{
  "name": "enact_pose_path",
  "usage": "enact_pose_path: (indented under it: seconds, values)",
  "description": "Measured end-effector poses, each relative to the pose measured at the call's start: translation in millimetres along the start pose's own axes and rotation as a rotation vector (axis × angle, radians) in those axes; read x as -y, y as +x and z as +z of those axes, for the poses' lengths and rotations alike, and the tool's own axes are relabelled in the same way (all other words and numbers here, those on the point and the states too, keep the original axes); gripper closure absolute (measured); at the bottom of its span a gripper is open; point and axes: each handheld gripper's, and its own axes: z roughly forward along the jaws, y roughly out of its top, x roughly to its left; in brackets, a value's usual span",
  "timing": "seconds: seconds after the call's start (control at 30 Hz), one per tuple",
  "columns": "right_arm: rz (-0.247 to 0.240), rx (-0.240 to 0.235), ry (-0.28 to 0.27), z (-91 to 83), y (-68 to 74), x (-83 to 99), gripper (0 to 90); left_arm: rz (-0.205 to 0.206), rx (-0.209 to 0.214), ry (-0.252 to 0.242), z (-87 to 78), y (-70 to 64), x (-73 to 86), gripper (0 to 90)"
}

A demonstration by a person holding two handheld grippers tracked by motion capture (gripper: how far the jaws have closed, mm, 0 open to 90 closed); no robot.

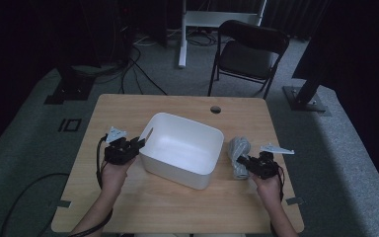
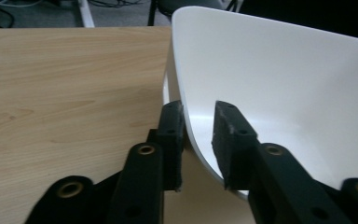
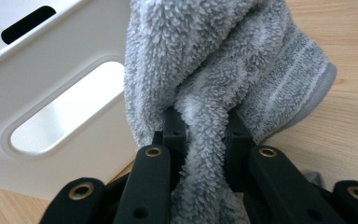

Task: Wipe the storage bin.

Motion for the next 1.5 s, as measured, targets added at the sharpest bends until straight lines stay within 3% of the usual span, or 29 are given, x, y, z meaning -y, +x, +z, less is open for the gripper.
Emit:
enact_pose_path:
  seconds: [0.33, 0.67, 0.7, 0.73, 0.77, 0.9, 1.0, 1.1, 1.3, 1.5]
  values:
    - [0.003, -0.001, -0.004, -1.9, -0.8, -0.2, 76.4, 0.045, -0.03, 0.021, 12.5, 4.9, -12.4, 83.0]
    - [0.006, 0.002, -0.012, -4.5, -2.5, -0.8, 76.4, 0.044, 0.011, 0.024, 24.3, 12.7, -20.9, 86.0]
    - [0.006, 0.001, -0.013, -4.7, -2.1, -1.0, 76.4, 0.026, 0.032, 0.034, 25.5, 16.6, -21.5, 83.0]
    - [0.006, 0.001, -0.013, -4.7, -2.1, -1.0, 76.4, 0.026, 0.032, 0.034, 25.5, 16.6, -21.5, 74.1]
    - [0.004, 0.0, -0.014, -5.5, -2.0, -1.4, 76.4, -0.005, 0.036, 0.037, 23.3, 19.2, -20.1, 69.1]
    - [0.004, 0.003, -0.019, -7.7, -2.3, -1.8, 76.4, -0.041, 0.019, 0.024, 13.2, 19.6, -13.3, 63.5]
    - [0.006, 0.003, -0.021, -7.6, -2.1, -2.0, 76.4, -0.037, 0.02, 0.021, 8.3, 14.1, -9.9, 62.0]
    - [0.002, 0.004, -0.02, -6.9, -0.9, -2.2, 76.4, -0.013, 0.011, 0.02, 6.9, 10.0, -8.9, 64.7]
    - [-0.004, 0.0, -0.021, -6.7, 2.0, -2.5, 76.4, 0.014, -0.038, 0.033, 12.3, 4.2, -15.0, 81.1]
    - [0.0, 0.0, -0.024, -8.2, 0.1, -2.2, 76.4, 0.033, -0.058, 0.05, 20.4, 4.9, -22.8, 84.2]
